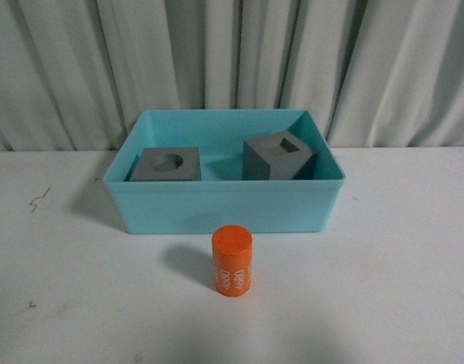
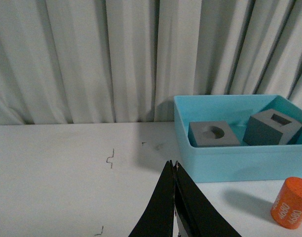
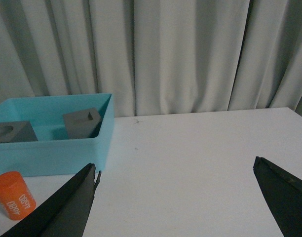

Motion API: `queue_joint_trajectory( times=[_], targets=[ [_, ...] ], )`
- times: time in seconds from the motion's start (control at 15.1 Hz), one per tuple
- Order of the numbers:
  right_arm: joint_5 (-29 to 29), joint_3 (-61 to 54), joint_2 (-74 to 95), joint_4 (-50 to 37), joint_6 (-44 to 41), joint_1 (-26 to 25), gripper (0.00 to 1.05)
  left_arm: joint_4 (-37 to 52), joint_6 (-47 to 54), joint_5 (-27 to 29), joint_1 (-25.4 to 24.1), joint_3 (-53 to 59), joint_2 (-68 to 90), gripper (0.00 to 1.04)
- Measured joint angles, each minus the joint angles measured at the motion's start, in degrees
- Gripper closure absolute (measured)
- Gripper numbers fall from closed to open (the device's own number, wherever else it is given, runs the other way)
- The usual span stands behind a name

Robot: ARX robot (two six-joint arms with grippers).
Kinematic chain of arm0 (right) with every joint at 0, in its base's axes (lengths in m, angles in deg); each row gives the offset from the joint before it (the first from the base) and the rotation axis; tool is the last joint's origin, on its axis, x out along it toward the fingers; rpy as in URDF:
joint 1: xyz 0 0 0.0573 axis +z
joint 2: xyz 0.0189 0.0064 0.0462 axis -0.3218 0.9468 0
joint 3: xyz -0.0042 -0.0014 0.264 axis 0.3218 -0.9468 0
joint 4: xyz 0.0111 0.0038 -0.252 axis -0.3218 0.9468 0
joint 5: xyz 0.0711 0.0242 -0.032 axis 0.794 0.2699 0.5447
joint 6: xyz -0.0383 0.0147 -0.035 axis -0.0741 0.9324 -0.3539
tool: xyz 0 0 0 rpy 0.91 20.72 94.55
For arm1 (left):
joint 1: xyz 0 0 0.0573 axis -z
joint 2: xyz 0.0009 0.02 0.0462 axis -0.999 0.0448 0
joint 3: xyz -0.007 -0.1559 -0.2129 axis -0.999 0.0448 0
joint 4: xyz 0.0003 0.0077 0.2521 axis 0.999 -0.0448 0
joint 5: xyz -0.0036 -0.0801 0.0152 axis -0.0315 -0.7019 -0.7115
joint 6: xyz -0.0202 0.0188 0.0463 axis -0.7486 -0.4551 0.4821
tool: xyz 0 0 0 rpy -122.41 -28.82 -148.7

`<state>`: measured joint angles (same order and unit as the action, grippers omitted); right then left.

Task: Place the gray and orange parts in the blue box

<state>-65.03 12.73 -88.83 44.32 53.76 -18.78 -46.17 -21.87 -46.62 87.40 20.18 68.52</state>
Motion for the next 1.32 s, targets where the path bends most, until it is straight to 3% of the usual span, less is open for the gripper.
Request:
queue_joint_trajectory(
  times=[0.33, 0.4, 0.46, 0.79, 1.32],
  targets=[
    [0.0, 0.0, 0.0, 0.0, 0.0, 0.0, 0.06, -5.4, 0.0, 0.0, 0.0, 0.0, -5.4, 1.03],
    [0.0, 0.0, 0.0, 0.0, 0.0, 0.0, 0.06, -13.3, 0.0, -0.1, 0.0, 0.0, -10.3, 1.03],
    [0.0, 0.0, 0.0, 0.0, 0.0, 0.0, 0.06, -14.8, 0.0, 0.0, 0.0, 0.0, -14.4, 1.03],
    [0.0, 0.0, 0.0, 0.0, 0.0, 0.0, 0.06, -14.9, 0.0, 0.0, 0.0, 0.0, -14.5, 1.03],
    [0.0, 0.0, 0.0, 0.0, 0.0, 0.0, 0.06, -14.9, 0.0, 0.0, 0.0, 0.0, -14.5, 0.08]
  ],
)
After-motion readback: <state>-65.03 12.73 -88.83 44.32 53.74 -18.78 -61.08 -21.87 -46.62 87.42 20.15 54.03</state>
